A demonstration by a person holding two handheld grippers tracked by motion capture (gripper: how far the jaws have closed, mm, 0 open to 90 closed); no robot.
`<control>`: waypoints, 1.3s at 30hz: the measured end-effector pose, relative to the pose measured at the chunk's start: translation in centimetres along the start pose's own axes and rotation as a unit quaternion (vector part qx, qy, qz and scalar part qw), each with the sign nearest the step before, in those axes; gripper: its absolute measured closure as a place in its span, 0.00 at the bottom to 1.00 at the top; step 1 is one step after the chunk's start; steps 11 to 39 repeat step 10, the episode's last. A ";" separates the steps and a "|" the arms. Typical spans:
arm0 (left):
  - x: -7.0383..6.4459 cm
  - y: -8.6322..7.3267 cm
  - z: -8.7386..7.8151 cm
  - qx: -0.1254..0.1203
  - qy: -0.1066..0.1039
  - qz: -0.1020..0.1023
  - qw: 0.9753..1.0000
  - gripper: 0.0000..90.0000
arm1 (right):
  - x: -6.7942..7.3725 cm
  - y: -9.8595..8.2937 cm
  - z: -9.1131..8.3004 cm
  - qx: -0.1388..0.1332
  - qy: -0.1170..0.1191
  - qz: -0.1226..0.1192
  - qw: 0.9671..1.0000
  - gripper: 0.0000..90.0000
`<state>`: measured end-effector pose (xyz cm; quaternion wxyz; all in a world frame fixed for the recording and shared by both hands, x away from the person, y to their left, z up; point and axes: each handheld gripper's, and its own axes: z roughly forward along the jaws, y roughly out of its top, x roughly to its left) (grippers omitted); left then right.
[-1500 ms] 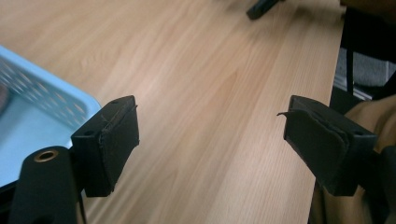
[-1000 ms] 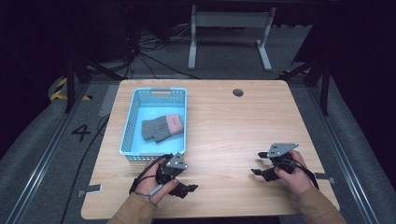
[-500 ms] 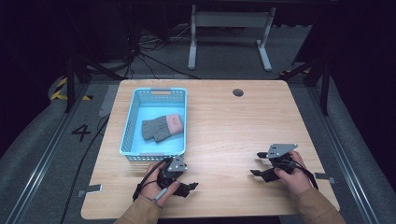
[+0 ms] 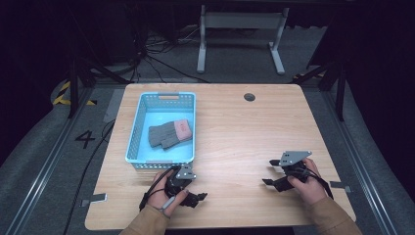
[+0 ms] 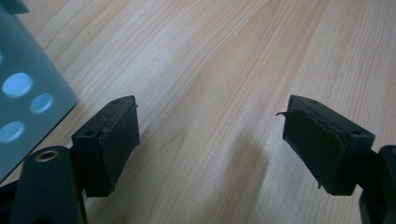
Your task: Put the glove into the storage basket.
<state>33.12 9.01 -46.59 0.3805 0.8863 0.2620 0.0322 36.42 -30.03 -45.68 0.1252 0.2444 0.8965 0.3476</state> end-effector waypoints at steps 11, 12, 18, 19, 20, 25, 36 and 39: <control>0.2 0.0 -0.1 -0.004 0.001 -0.005 1.000 0.21 | 0.2 0.1 0.0 -0.003 -0.001 0.001 1.000 0.25; 0.2 0.0 -0.1 -0.004 0.001 -0.005 1.000 0.21 | 0.2 0.1 0.0 -0.003 -0.001 0.001 1.000 0.25; 0.2 0.0 -0.1 -0.004 0.001 -0.005 1.000 0.21 | 0.2 0.1 0.0 -0.003 -0.001 0.001 1.000 0.25; 0.2 0.0 -0.1 -0.004 0.001 -0.005 1.000 0.21 | 0.2 0.1 0.0 -0.003 -0.001 0.001 1.000 0.25; 0.2 0.0 -0.1 -0.004 0.001 -0.005 1.000 0.21 | 0.2 0.1 0.0 -0.003 -0.001 0.001 1.000 0.25; 0.2 0.0 -0.1 -0.004 0.001 -0.005 1.000 0.21 | 0.2 0.1 0.0 -0.003 -0.001 0.001 1.000 0.25; 0.2 0.0 -0.1 -0.004 0.001 -0.005 1.000 0.21 | 0.2 0.1 0.0 -0.003 -0.001 0.001 1.000 0.25; 0.2 0.0 -0.1 -0.004 0.001 -0.005 1.000 0.21 | 0.2 0.1 0.0 -0.003 -0.001 0.001 1.000 0.25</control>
